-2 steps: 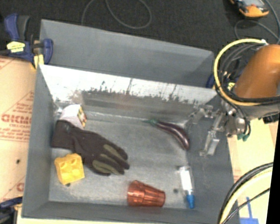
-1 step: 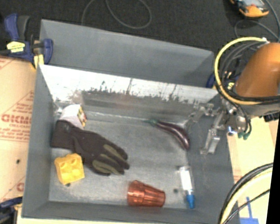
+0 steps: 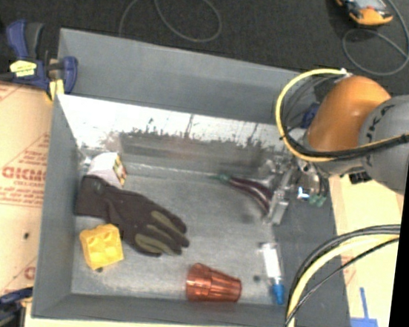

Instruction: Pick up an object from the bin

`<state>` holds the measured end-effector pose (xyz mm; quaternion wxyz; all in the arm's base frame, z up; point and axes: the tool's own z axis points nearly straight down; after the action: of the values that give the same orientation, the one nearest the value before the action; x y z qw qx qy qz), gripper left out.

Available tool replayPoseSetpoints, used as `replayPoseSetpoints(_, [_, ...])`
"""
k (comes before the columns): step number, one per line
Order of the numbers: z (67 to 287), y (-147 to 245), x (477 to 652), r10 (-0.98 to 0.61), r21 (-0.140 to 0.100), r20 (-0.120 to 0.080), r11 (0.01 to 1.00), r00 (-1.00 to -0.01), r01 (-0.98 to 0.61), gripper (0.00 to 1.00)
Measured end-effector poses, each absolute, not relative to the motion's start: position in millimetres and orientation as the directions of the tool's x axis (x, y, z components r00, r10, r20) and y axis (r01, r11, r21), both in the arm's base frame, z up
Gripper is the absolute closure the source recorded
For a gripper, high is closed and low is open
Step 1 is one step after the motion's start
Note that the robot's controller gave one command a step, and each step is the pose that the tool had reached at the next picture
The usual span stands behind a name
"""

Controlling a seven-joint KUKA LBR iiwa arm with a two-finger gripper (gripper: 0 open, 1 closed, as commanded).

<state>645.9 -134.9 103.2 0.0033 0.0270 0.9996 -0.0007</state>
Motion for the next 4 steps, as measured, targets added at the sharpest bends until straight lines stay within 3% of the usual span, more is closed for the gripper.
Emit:
replayPoseSetpoints(1, [91, -137, 644.3, 0.094, 0.000, -0.002, 0.996, -0.996, 0.094, 0.00])
replayPoseSetpoints(2, [107, -130, 654.1, 0.233, 0.001, -0.014, 0.973, -0.972, 0.233, 0.00])
replayPoseSetpoints(3, [71, -135, 649.8, 0.257, 0.000, 0.002, 0.966, -0.966, 0.257, 0.00])
replayPoseSetpoints(4, [71, -111, 644.6, 0.441, 0.004, -0.017, 0.898, -0.897, 0.441, 1.00])
